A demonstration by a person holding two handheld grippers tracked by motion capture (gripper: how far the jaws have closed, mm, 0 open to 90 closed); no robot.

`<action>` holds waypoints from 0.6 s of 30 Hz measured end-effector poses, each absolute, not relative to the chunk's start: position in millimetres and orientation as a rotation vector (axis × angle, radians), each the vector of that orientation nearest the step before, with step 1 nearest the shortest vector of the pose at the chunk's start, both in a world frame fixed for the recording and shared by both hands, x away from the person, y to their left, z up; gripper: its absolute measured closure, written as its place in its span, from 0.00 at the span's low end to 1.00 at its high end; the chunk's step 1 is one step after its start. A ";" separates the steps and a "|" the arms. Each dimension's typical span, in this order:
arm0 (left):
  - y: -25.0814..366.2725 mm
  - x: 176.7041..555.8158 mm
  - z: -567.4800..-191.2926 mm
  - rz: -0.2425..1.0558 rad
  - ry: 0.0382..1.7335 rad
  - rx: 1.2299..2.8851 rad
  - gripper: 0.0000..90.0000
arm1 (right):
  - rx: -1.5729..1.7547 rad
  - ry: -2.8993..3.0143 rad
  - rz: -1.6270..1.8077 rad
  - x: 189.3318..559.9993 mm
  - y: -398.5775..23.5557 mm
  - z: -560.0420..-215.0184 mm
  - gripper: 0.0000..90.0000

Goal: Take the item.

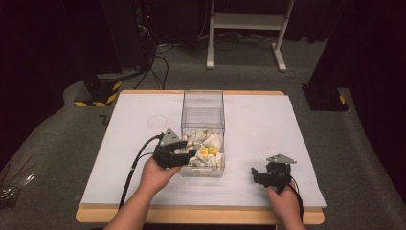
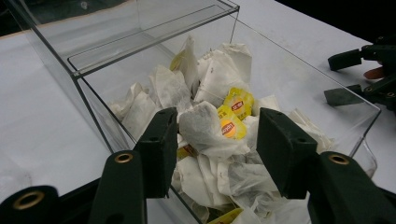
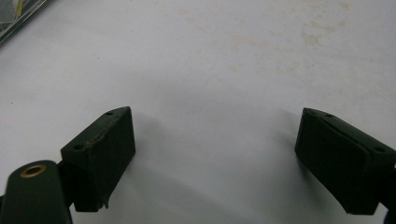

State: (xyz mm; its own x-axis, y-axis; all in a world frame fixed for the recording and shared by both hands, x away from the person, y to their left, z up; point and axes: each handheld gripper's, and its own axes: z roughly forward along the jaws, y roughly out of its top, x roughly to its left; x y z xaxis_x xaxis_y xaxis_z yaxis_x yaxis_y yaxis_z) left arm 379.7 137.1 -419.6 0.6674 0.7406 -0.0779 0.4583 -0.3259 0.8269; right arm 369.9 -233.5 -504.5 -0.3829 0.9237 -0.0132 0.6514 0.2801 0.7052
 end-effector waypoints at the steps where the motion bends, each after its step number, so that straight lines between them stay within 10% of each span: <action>1: 136.1 380.7 -420.5 0.395 0.942 1.982 0.55 | 1.417 2.133 0.870 370.0 -233.6 -504.5 0.13; 18: 116.1 404.3 -421.5 0.370 0.984 2.146 0.61 | 1.416 2.133 0.869 369.9 -233.6 -504.5 0.13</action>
State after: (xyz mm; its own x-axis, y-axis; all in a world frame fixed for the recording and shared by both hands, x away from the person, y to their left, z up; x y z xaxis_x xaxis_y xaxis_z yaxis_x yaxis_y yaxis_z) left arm 404.3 116.1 -421.5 0.6653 0.7454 -0.0409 0.5339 -0.4368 0.7240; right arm 369.9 -233.6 -504.5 -0.3833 0.9235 -0.0138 0.6508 0.2806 0.7055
